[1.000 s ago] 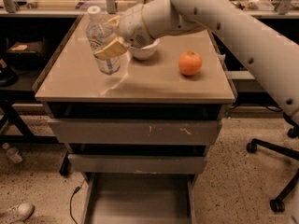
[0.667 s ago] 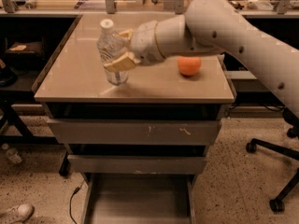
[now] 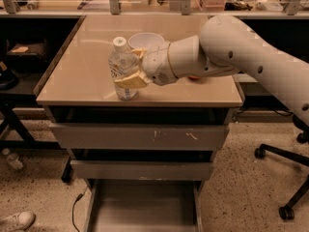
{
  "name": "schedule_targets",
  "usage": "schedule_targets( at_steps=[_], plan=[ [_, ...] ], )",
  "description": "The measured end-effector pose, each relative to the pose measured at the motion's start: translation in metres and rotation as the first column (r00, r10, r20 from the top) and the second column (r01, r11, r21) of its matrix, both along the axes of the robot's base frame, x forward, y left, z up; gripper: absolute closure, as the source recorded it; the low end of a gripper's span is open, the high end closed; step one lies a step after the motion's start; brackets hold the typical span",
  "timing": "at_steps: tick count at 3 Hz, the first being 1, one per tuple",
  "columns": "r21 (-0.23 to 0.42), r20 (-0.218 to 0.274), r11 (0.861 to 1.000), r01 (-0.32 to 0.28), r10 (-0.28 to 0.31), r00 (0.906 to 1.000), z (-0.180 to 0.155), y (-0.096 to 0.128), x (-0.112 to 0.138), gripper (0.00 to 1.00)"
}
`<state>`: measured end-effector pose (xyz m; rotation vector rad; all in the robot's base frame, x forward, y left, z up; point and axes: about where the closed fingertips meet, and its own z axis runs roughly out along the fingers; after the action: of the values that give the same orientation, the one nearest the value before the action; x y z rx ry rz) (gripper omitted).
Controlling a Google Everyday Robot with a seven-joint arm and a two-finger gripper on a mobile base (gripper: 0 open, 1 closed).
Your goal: Place blue plastic bottle into bottom drawer
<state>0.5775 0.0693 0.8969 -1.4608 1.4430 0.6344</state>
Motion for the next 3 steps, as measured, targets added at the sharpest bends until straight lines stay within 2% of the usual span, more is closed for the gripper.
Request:
schedule_targets(
  at_steps=[1, 2, 3],
  plan=[
    [-0.026, -0.019, 1.000, -0.016, 0.015, 0.9997, -0.001, 0.001, -0.008, 1.00],
    [-0.022, -0.086, 1.000, 0.013, -0.015, 0.9962, 0.000, -0.001, -0.045, 1.00],
    [-0.048, -0.158, 0.996, 0.072, -0.079, 0.9844, -0.024, -0.016, -0.101, 1.00]
  ],
)
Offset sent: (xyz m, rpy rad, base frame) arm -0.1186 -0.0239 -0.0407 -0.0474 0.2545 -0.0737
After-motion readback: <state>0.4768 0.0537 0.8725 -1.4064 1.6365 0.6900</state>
